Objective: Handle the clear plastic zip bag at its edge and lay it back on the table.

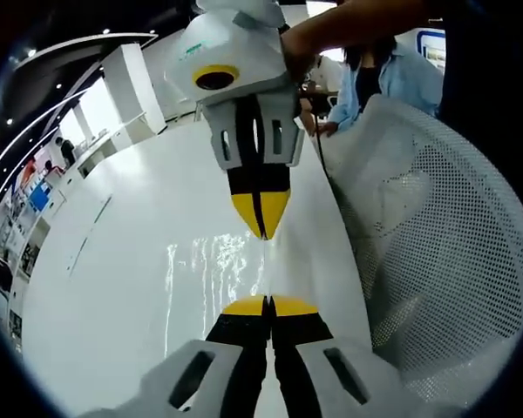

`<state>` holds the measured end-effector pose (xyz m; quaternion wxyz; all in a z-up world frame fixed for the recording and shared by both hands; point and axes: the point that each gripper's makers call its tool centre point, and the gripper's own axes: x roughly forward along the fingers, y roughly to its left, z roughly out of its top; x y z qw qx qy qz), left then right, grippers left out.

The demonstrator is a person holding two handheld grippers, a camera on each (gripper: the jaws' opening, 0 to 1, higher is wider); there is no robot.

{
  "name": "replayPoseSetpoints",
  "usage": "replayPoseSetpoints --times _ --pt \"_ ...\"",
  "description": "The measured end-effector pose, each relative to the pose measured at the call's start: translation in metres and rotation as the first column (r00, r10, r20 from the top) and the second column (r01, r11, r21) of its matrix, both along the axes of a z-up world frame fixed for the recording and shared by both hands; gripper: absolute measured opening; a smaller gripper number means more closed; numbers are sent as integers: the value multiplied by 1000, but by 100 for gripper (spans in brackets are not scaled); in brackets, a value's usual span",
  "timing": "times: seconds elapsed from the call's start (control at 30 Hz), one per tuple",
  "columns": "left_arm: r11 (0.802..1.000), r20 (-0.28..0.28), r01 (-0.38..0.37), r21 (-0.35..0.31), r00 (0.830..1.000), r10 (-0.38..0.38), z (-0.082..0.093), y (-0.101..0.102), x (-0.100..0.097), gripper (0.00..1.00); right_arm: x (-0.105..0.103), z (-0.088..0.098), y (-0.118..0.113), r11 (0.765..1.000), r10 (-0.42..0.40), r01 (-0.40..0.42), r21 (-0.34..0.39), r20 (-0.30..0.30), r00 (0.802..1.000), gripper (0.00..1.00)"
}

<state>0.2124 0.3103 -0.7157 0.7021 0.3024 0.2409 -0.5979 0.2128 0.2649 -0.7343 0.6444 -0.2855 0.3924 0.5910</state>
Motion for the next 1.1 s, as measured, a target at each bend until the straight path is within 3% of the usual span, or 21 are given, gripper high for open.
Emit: replayPoseSetpoints --times 0.13,0.4,0.73,1.0,1.1 --pt "1000 -11 -22 -2 1000 22 0 2 3 0 1 0 1 1000 -17 17 1 -10 1000 0" --pt "999 18 -35 1 999 35 9 4 7 14 3 1 5 999 -41 40 -14 -22 999 0" --pt "1000 51 29 -5 998 -29 21 -11 -1 13 1 5 8 998 -50 49 -29 -33 998 0" --pt "997 59 74 11 995 -74 17 -22 -8 11 6 10 13 999 -50 50 -23 -23 998 0" --pt "995 66 86 47 994 -89 12 -20 -6 11 6 13 14 999 -48 47 -17 -18 999 0"
